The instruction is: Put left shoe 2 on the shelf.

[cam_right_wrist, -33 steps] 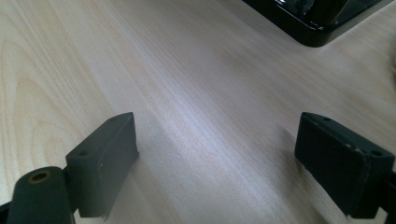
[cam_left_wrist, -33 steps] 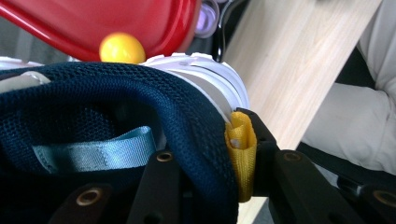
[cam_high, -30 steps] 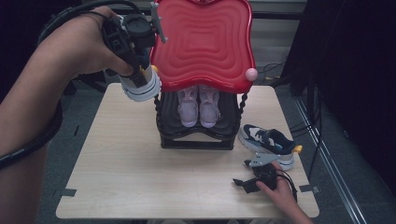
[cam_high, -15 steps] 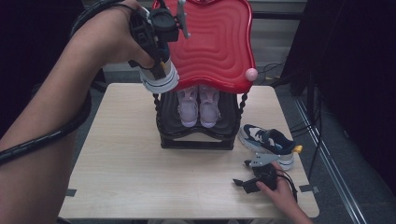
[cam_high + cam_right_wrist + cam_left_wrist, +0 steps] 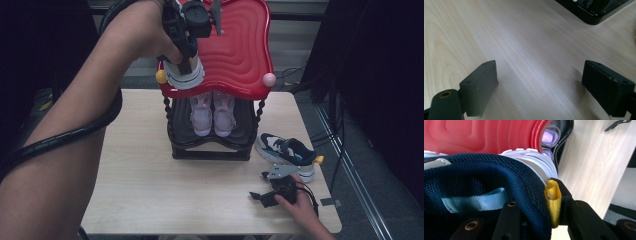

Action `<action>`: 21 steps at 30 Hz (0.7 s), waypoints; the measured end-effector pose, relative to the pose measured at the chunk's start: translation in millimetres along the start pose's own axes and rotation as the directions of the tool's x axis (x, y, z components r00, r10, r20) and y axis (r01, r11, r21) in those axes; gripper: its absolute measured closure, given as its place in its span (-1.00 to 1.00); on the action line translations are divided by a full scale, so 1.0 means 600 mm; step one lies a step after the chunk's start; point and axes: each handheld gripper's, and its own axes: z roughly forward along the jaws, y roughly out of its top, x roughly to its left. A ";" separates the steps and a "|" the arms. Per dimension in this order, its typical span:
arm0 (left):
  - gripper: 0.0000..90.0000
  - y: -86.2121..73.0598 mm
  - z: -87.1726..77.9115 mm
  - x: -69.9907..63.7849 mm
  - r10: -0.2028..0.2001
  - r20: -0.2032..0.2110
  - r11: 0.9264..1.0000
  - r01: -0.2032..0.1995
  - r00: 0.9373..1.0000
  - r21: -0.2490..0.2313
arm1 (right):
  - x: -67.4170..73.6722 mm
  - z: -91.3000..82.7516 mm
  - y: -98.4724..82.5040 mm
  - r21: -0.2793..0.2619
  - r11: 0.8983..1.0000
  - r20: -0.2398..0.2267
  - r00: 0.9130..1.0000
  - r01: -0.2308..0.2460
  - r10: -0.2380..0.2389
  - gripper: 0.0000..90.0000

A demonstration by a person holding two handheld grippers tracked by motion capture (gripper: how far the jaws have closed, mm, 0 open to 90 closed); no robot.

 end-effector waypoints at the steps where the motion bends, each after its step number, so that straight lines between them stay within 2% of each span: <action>1: 0.60 0.003 0.002 0.001 0.008 -0.004 1.000 -0.008 1.000 0.002 | 0.000 0.000 0.000 0.000 1.000 0.000 1.000 0.000 0.000 -0.72; 7: 0.60 0.022 0.017 0.011 0.055 -0.043 0.998 -0.054 0.998 0.029 | 0.000 0.000 0.000 0.000 1.000 0.000 1.000 0.000 0.000 -0.72; 8: 0.60 0.025 0.020 0.011 0.059 -0.052 0.998 -0.058 0.997 0.021 | 0.000 0.000 0.000 0.000 1.000 0.000 1.000 0.000 0.000 -0.72; 15: 0.60 0.047 0.039 0.020 0.111 -0.058 0.994 -0.109 0.992 0.029 | 0.000 0.000 0.000 0.000 1.000 0.000 1.000 0.000 0.000 -0.73; 18: 0.59 0.053 0.046 0.024 0.123 -0.074 0.992 -0.120 0.990 0.036 | 0.000 0.000 0.000 0.000 1.000 0.000 1.000 0.000 0.000 -0.72; 21: 0.59 0.057 0.050 0.026 0.127 -0.070 0.992 -0.125 0.989 0.032 | 0.000 0.000 0.000 -0.001 1.000 -0.001 1.000 0.000 0.000 -0.72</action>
